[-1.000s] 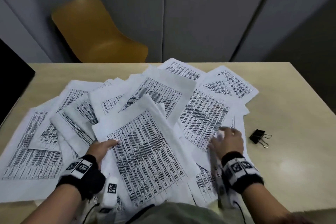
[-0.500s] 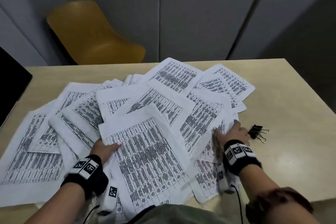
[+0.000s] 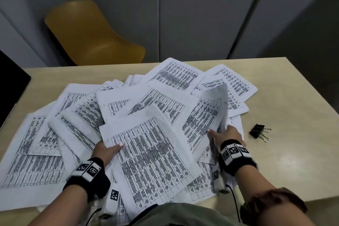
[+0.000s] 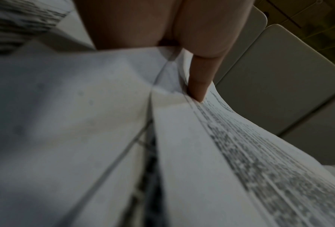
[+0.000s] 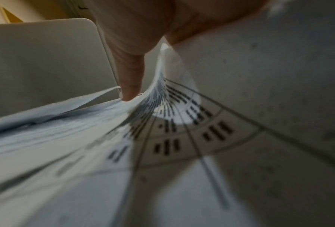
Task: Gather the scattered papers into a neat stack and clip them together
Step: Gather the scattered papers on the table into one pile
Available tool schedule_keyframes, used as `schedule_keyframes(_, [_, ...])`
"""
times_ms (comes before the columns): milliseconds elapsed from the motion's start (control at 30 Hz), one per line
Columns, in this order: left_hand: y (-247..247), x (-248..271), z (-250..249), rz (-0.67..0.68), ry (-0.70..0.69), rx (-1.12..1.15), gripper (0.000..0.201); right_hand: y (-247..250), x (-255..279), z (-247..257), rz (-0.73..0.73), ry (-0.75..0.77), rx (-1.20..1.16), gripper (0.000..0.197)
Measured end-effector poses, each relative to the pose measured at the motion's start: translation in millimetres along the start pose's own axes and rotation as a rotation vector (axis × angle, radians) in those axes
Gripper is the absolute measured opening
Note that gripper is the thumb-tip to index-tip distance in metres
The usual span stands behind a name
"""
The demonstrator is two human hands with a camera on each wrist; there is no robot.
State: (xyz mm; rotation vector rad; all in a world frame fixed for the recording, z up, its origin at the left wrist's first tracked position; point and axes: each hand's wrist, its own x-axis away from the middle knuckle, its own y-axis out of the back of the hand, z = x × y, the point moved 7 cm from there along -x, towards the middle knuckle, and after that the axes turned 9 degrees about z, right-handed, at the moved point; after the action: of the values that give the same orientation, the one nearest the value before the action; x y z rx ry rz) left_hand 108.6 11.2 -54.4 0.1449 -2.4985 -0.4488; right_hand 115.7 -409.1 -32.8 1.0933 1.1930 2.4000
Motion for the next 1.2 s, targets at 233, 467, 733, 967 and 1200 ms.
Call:
schedule_keyframes(233, [1.0, -3.4, 3.7, 0.028, 0.017, 0.048, 0.038, 7.4, -0.8, 11.8, -0.023, -0.017, 0.034, 0.024])
schedule_keyframes(467, [2.4, -5.8, 5.4, 0.019, 0.017, 0.053, 0.03, 72.7, 29.5, 22.8, -0.276, 0.229, -0.203, 0.012])
schedule_keyframes(733, [2.3, 0.0, 0.5, -0.011, 0.038, -0.023, 0.04, 138.2, 111.1, 79.7, -0.62, 0.691, -0.501, 0.006])
schedule_keyframes(967, [0.4, 8.8, -7.8, -0.02, 0.042, -0.015, 0.027, 91.8, 120.9, 121.6, -0.186, 0.764, -0.841, 0.025])
schedule_keyframes(1200, [4.2, 4.6, -1.5, -0.029, 0.117, -0.007, 0.038, 53.8, 99.4, 131.6, -0.047, 0.702, -0.52, 0.007])
